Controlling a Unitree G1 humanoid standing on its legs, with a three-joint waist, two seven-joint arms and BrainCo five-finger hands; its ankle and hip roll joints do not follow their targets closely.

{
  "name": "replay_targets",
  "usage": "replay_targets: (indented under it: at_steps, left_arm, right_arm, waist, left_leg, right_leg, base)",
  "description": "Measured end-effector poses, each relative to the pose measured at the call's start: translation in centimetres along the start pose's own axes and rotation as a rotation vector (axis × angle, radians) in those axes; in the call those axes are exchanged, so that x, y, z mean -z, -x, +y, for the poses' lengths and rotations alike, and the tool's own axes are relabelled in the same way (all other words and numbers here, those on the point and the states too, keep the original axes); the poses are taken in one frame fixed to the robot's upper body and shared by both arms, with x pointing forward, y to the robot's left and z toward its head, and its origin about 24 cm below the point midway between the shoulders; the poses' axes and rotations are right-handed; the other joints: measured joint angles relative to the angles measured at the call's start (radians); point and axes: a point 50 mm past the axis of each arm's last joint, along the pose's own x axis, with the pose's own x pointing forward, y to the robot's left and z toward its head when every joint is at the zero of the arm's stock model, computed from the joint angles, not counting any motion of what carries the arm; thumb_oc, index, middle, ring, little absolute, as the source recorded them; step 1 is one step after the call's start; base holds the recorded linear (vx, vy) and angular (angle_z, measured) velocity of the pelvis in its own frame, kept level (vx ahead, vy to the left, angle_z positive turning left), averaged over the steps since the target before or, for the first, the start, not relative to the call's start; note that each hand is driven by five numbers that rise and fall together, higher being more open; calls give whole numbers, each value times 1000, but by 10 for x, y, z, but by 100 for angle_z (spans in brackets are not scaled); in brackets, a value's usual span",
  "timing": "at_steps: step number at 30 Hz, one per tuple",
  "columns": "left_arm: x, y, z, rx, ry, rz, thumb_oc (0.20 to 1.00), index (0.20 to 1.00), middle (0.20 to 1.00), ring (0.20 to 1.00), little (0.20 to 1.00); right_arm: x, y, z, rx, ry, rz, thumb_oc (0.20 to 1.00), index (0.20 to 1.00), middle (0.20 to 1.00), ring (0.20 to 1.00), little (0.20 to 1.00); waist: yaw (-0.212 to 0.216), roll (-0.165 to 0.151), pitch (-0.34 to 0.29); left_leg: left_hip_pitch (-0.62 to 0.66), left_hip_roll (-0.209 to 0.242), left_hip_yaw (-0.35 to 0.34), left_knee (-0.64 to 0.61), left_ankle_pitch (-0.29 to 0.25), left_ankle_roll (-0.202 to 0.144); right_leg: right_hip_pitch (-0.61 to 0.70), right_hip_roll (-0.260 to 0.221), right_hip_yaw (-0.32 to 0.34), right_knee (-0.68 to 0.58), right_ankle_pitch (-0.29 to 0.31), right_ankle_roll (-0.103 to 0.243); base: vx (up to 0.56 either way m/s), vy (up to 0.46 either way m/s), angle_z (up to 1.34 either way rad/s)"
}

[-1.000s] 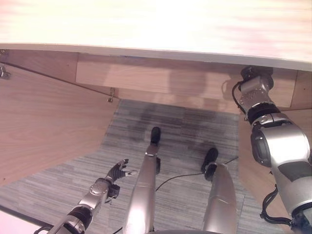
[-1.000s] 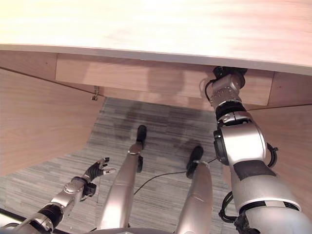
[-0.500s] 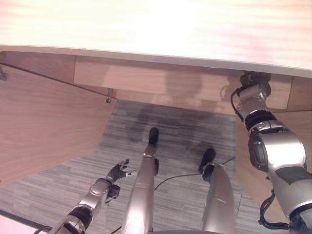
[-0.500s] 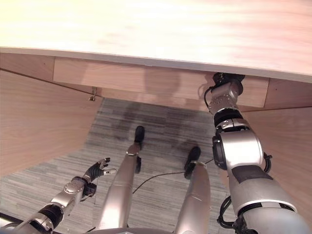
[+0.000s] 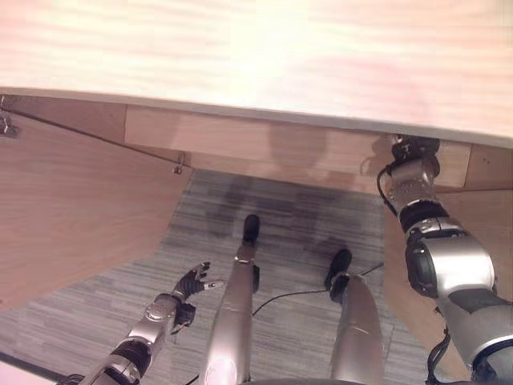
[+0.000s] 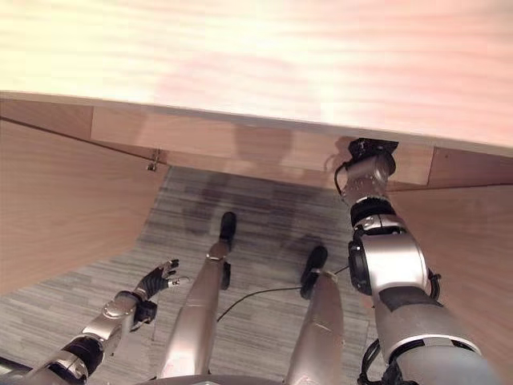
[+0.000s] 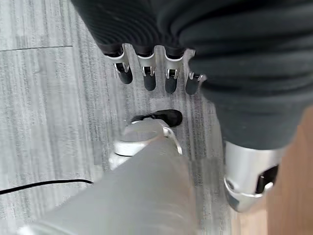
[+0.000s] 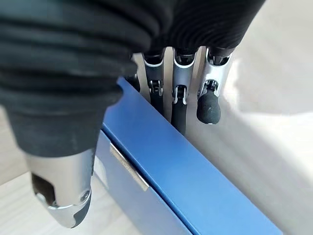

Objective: Put the empty folder in the office cabinet

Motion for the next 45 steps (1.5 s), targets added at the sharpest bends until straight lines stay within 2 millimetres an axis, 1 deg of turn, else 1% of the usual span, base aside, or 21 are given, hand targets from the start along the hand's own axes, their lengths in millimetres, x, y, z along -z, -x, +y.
replay_targets:
  at_steps: [1, 3, 4, 5, 6, 7, 9, 10, 12, 13, 16, 17, 19, 20, 25, 28, 34, 41, 42, 43, 45]
  left_arm:
    - [-1, 0, -1, 4, 2, -4, 1000, 1000, 1000, 1000, 1000]
    - [2, 2, 0, -1, 19, -2, 1000, 1000, 1000, 1000, 1000]
    - [6, 5, 2, -8, 39, 1, 1000, 1000, 1000, 1000, 1000]
    - [9, 6, 3, -14, 60, 10, 1000, 1000, 1000, 1000, 1000]
    - [13, 6, 3, -19, 72, 21, 1000, 1000, 1000, 1000, 1000]
    - [14, 6, 2, -17, 77, 23, 1000, 1000, 1000, 1000, 1000]
    - [16, 6, -1, -19, 112, 27, 1000, 1000, 1000, 1000, 1000]
    - [22, 7, 0, -20, 118, 47, 1000, 1000, 1000, 1000, 1000]
    - [23, 8, 2, -30, 128, 51, 1000, 1000, 1000, 1000, 1000]
    - [23, 9, 6, -44, 131, 48, 1000, 1000, 1000, 1000, 1000]
    - [24, 9, 8, -58, 152, 48, 1000, 1000, 1000, 1000, 1000]
    - [28, 9, 8, -68, 167, 64, 1000, 1000, 1000, 1000, 1000]
    - [33, 10, 6, -70, 172, 84, 1000, 1000, 1000, 1000, 1000]
    - [35, 10, 5, -67, 175, 89, 1000, 1000, 1000, 1000, 1000]
    - [35, 9, 5, -78, 190, 90, 1000, 1000, 1000, 1000, 1000]
    - [33, 8, 9, -98, 205, 81, 1000, 1000, 1000, 1000, 1000]
    - [36, 9, 9, -103, 208, 93, 1000, 1000, 1000, 1000, 1000]
    - [38, 9, 10, -113, 208, 104, 1000, 1000, 1000, 1000, 1000]
    - [38, 9, 10, -114, 208, 104, 1000, 1000, 1000, 1000, 1000]
    - [37, 9, 10, -114, 208, 104, 1000, 1000, 1000, 1000, 1000]
    - [36, 8, 10, -113, 207, 101, 1000, 1000, 1000, 1000, 1000]
  right_arm:
    - [6, 3, -12, 12, 11, 12, 1000, 1000, 1000, 1000, 1000]
    - [21, 9, -33, 50, 37, 47, 1000, 1000, 1000, 1000, 1000]
    - [33, 16, -44, 56, 51, 74, 1000, 1000, 1000, 1000, 1000]
    - [42, 21, -50, 52, 75, 98, 1000, 1000, 1000, 1000, 1000]
    - [47, 24, -56, 65, 82, 115, 1000, 1000, 1000, 1000, 1000]
    - [51, 26, -61, 75, 85, 125, 1000, 1000, 1000, 1000, 1000]
    - [60, 35, -72, 68, 89, 148, 1000, 1000, 1000, 1000, 1000]
    - [74, 46, -85, 78, 104, 191, 1000, 1000, 1000, 1000, 1000]
    - [84, 53, -92, 92, 115, 234, 1000, 1000, 1000, 1000, 1000]
    - [100, 64, -105, 113, 164, 311, 1000, 1000, 1000, 1000, 1000]
    - [117, 78, -112, 106, 189, 383, 1000, 1000, 1000, 1000, 1000]
    - [121, 82, -115, 100, 201, 407, 1000, 1000, 1000, 1000, 1000]
    - [122, 84, -117, 100, 199, 413, 1000, 1000, 1000, 1000, 1000]
    - [121, 83, -115, 89, 196, 408, 1000, 1000, 1000, 1000, 1000]
    - [120, 80, -105, 47, 177, 397, 1000, 1000, 1000, 1000, 1000]
    - [119, 78, -99, 34, 170, 389, 1000, 1000, 1000, 1000, 1000]
    - [118, 75, -92, 6, 165, 385, 1000, 1000, 1000, 1000, 1000]
    - [118, 75, -92, 2, 170, 385, 1000, 1000, 1000, 1000, 1000]
    - [118, 75, -92, -1, 182, 385, 445, 445, 445, 445, 445]
    - [118, 75, -92, -7, 195, 385, 200, 200, 200, 200, 200]
    - [118, 74, -92, -9, 197, 384, 200, 200, 200, 200, 200]
  waist:
    - [-2, -1, 0]
    - [0, -10, -5]
    - [-2, -22, -14]
    - [-18, -25, -16]
    - [-20, -26, -17]
    - [-20, -27, -17]
    - [-22, -24, -15]
    - [-25, -24, -15]
    - [-24, -22, -13]
    - [-23, -17, -10]
    - [-27, 2, 17]
    - [-26, 9, 27]
    - [-27, 11, 31]
    - [-27, 9, 48]
    - [-27, -7, 63]
    - [-26, -8, 64]
    - [-25, -8, 64]
    - [-26, -7, 64]
    - [-26, -6, 64]
    - [-27, -6, 64]
    - [-26, -6, 63]
  left_leg:
    - [18, 1, -2, -11, -12, 10]
    - [47, 0, -3, -33, -18, 3]
    - [61, 0, -2, -43, 3, 5]
    - [65, 3, -3, -41, -14, 4]
    - [67, 1, -5, -40, -2, 7]
    - [69, 1, -5, -45, 5, 0]
    - [79, 3, -2, -46, -1, 9]
    - [103, 4, -2, -42, -3, 12]
    - [122, 7, -1, -44, -5, 16]
    - [132, 13, 3, -48, -10, 19]
    - [134, 17, 0, -52, -8, 15]
    - [137, 18, 0, -50, -8, 15]
    - [139, 18, 0, -51, -8, 15]
    - [147, 20, 1, -52, -8, 15]
    - [153, 27, 7, -67, -4, 12]
    - [155, 29, 0, -77, 5, 3]
    - [157, 29, 1, -78, 4, 4]
    - [181, 30, -2, -97, 8, 6]
    - [182, 30, -3, -97, 8, 6]
    - [183, 30, -4, -97, 8, 6]
    - [183, 30, -5, -97, 8, 6]
  right_leg:
    - [21, -2, -7, -7, -10, 3]
    - [49, -1, -8, -19, -23, 5]
    - [57, 0, -11, -26, -10, -3]
    - [70, 0, -17, -32, -21, 9]
    - [74, 0, -15, -34, -9, 0]
    - [74, 2, -14, -37, -1, 6]
    - [88, 3, -16, -47, -1, 6]
    - [117, 6, -16, -55, 0, 8]
    - [139, 10, -17, -66, 1, 9]
    - [150, 16, -17, -72, -1, 5]
    - [149, 23, -15, -75, 3, 1]
    - [151, 24, -13, -75, 6, 4]
    - [152, 25, -12, -75, 6, 4]
    - [158, 27, -12, -75, 6, 4]
    - [159, 33, -12, -86, 11, 7]
    - [160, 34, -18, -86, 10, 6]
    - [163, 34, -19, -86, 10, 6]
    - [181, 33, -23, -84, 6, 3]
    - [183, 33, -25, -83, 6, 2]
    - [184, 33, -26, -83, 5, 1]
    - [186, 33, -27, -84, 5, 1]
  base:
    - [90, -33, 10]
    - [-47, 7, 5]
    - [-90, 26, 0]
    - [4, -8, 3]
    - [-90, 24, 2]
    - [0, 0, 0]
    - [4, -5, -2]
    - [3, -11, -5]
    - [0, -5, -5]
    - [-5, -4, -6]
    - [-10, -13, -6]
    - [-12, -11, -4]
    - [0, 0, 0]
    - [0, 0, 0]
    - [-16, -13, -3]
    - [-10, -7, 4]
    - [0, 0, 0]
    - [0, 0, 0]
    - [0, 0, 0]
    - [0, 0, 0]
    - [0, 0, 0]
